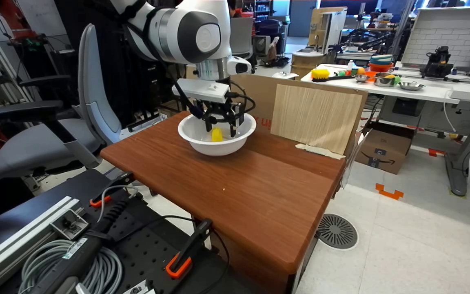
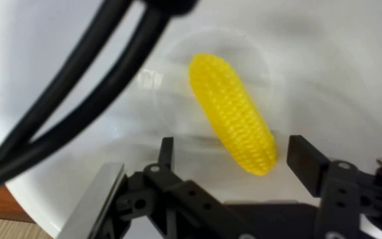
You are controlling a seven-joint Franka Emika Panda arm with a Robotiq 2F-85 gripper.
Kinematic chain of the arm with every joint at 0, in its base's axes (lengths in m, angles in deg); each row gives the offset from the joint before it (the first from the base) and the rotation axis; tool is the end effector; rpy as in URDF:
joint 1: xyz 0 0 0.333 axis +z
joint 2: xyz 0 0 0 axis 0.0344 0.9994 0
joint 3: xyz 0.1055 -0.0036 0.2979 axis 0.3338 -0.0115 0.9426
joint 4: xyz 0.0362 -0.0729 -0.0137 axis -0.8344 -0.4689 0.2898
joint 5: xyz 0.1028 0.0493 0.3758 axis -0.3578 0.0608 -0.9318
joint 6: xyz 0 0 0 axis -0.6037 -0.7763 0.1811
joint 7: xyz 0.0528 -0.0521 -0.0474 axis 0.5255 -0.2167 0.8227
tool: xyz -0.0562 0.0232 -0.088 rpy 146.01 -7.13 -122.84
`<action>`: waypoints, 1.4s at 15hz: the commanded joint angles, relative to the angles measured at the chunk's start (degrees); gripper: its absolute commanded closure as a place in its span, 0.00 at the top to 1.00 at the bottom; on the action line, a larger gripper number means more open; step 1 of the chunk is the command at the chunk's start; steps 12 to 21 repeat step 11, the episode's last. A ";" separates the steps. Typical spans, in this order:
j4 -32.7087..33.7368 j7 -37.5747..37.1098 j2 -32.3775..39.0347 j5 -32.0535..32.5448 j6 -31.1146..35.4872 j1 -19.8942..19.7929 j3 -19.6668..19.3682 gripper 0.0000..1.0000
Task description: Put the cob inside the white dish
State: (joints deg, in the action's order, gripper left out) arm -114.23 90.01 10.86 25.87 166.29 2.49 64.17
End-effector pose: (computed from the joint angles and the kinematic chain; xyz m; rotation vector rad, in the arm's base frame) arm 0.5987 0.0481 0.1831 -3.1126 -0.3359 -0.1101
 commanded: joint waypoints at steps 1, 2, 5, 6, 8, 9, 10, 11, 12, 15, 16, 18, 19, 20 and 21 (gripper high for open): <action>-2.54 -0.90 -3.01 0.15 0.10 0.82 -0.67 1.00; -3.59 -1.07 -4.29 0.26 -0.02 0.92 -0.73 1.00; -6.60 -1.16 -7.94 0.36 -0.51 0.98 -0.71 1.00; -8.00 -1.30 -9.56 0.48 -0.56 1.07 -0.76 1.00; -10.61 -1.63 -12.53 1.24 -0.76 1.47 -1.02 1.00; -11.80 -1.82 -13.87 1.67 -0.97 1.67 -1.13 1.00; -7.73 0.13 -9.26 0.21 -0.17 0.47 -0.33 1.00; -8.98 0.08 -10.63 0.28 -0.18 0.57 -0.34 1.00; -8.98 0.08 -10.63 0.28 -0.18 0.57 -0.34 1.00; -8.98 0.08 -10.63 0.28 -0.18 0.57 -0.34 1.00; -8.98 0.08 -10.63 0.28 -0.18 0.57 -0.34 1.00; -8.98 0.08 -10.63 0.28 -0.18 0.57 -0.34 1.00; -8.98 0.08 -10.63 0.28 -0.18 0.57 -0.34 1.00; -8.98 0.08 -10.63 0.28 -0.18 0.57 -0.34 1.00; -8.98 0.08 -10.63 0.28 -0.18 0.57 -0.34 1.00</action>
